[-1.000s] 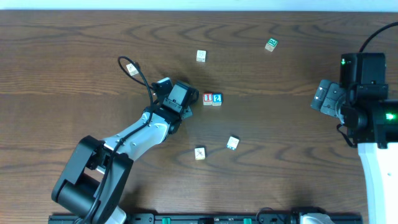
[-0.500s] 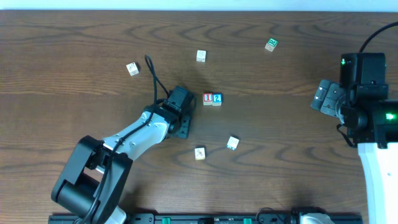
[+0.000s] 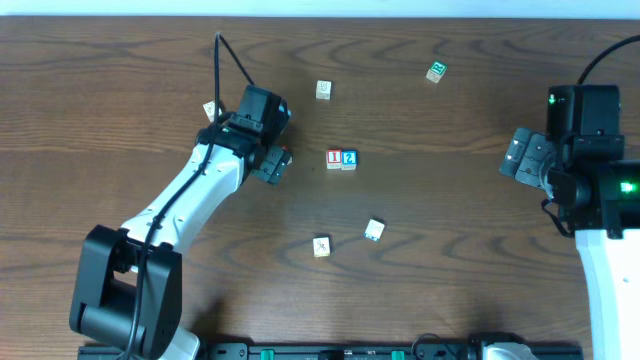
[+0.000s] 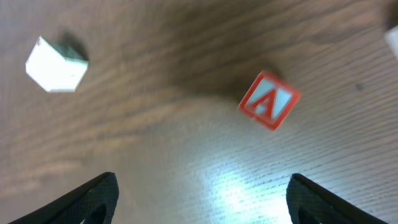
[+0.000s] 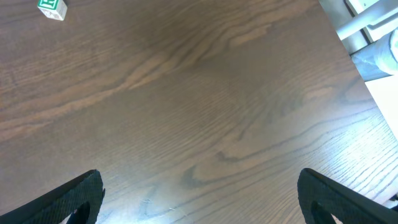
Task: Spell out Ai2
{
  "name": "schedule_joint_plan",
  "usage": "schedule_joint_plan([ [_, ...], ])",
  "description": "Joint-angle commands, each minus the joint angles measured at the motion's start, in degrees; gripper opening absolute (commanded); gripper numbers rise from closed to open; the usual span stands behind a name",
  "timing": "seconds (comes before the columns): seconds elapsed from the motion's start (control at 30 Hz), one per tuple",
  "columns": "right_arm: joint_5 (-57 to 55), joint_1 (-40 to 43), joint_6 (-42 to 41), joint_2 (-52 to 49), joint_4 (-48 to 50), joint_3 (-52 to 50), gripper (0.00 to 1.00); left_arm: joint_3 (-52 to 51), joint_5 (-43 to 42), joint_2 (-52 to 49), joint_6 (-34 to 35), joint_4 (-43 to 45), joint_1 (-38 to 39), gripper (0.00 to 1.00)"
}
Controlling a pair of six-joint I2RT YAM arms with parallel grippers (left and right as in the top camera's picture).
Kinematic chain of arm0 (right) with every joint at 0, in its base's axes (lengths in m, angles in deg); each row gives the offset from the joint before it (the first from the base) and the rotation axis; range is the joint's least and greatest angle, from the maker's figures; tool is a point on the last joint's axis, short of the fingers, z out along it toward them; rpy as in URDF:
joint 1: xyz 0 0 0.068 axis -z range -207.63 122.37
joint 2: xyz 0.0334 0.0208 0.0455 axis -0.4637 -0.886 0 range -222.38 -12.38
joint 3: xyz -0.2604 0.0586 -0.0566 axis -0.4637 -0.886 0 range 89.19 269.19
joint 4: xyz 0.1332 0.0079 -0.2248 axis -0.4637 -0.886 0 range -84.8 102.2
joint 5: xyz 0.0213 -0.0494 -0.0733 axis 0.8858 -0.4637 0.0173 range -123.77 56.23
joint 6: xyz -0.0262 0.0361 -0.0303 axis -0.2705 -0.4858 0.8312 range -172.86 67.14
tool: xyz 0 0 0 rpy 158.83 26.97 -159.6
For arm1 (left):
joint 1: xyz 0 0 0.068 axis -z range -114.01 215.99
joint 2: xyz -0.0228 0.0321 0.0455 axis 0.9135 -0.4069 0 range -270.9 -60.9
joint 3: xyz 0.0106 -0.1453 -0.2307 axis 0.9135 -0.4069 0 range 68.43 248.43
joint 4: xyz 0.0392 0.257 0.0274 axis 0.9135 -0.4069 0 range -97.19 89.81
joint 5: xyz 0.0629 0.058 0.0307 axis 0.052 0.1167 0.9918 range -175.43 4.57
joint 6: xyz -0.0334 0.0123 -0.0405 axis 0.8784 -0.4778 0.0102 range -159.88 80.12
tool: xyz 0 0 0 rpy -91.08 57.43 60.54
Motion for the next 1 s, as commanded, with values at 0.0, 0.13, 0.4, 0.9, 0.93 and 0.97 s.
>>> schedule_joint_plan([
  [0.0, -0.8, 0.3, 0.7, -0.1, 0.0, -0.2, 0.99, 2.2, -3.1, -2.2, -7.2, 0.1, -0.5, 0.92],
  [0.13, -0.8, 0.3, 0.7, -0.1, 0.0, -0.2, 0.99, 3.9, -6.3, -4.3, -13.0, -0.3, -0.5, 0.98],
  [0.4, -0.8, 0.3, 0.7, -0.1, 0.0, -0.2, 0.99, 4.3, -11.1, -7.4, -19.6, -1.6, -0.1, 0.96],
  [0.9, -0.8, 0.3, 0.7, -0.1, 0.0, -0.2, 0.99, 4.3, -12.5, -10.2, -21.2, 4.1, -0.1, 0.84],
  [0.93, -0.8, 0.3, 0.7, -0.1, 0.0, -0.2, 0.99, 4.3, -12.5, -10.6, -21.2, 4.5, -0.1, 0.84],
  [0.97, -0.8, 0.3, 0.7, -0.1, 0.0, -0.2, 0.99, 4.3, -12.5, -11.0, -21.2, 4.6, -0.1, 0.84],
])
